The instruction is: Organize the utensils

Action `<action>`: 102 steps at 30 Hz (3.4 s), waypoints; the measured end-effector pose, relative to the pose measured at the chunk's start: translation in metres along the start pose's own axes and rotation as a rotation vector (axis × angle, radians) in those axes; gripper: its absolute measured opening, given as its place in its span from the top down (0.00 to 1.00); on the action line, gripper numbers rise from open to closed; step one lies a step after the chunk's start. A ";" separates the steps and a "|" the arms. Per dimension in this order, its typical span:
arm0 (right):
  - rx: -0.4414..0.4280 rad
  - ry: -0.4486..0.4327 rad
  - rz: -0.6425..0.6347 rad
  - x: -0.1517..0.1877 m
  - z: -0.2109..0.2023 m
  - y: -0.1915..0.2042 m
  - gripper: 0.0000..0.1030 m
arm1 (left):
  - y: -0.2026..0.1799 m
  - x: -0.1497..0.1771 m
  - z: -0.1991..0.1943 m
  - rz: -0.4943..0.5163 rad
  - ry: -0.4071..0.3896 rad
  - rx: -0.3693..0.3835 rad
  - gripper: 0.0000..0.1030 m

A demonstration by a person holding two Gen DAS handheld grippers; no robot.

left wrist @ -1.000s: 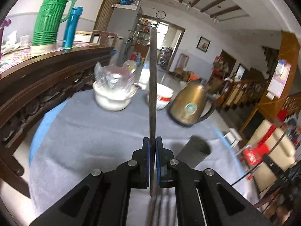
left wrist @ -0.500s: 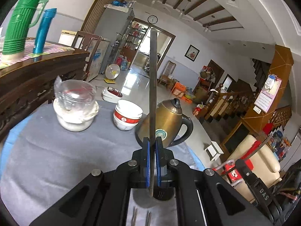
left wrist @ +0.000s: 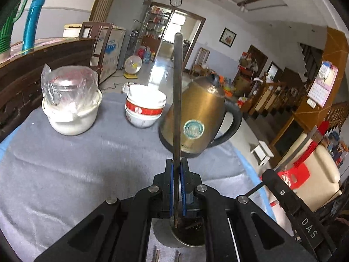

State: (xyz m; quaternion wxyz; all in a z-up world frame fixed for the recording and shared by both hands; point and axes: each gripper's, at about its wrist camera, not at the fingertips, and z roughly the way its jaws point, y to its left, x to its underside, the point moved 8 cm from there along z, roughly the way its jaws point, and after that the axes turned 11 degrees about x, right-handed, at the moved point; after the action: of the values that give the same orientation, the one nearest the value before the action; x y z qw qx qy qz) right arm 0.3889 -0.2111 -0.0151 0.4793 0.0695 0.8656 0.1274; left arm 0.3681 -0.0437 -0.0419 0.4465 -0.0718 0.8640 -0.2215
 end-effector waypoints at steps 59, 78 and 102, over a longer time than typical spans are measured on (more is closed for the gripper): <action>0.182 0.049 -0.086 0.151 -0.100 -0.056 0.37 | 0.154 0.157 -0.203 -0.099 0.013 -0.320 0.36; 0.163 0.073 -0.067 0.165 -0.123 -0.041 0.36 | 0.100 0.173 -0.204 0.030 0.036 -0.243 0.35; 0.147 0.113 -0.051 0.168 -0.120 -0.042 0.36 | 0.093 0.168 -0.201 0.028 0.029 -0.212 0.35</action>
State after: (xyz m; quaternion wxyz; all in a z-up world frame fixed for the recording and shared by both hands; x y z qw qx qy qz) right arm 0.1984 -0.2291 -0.1027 0.4263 0.0751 0.8998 0.0548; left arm 0.1149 0.0496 -0.1067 0.4270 -0.1033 0.8898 -0.1234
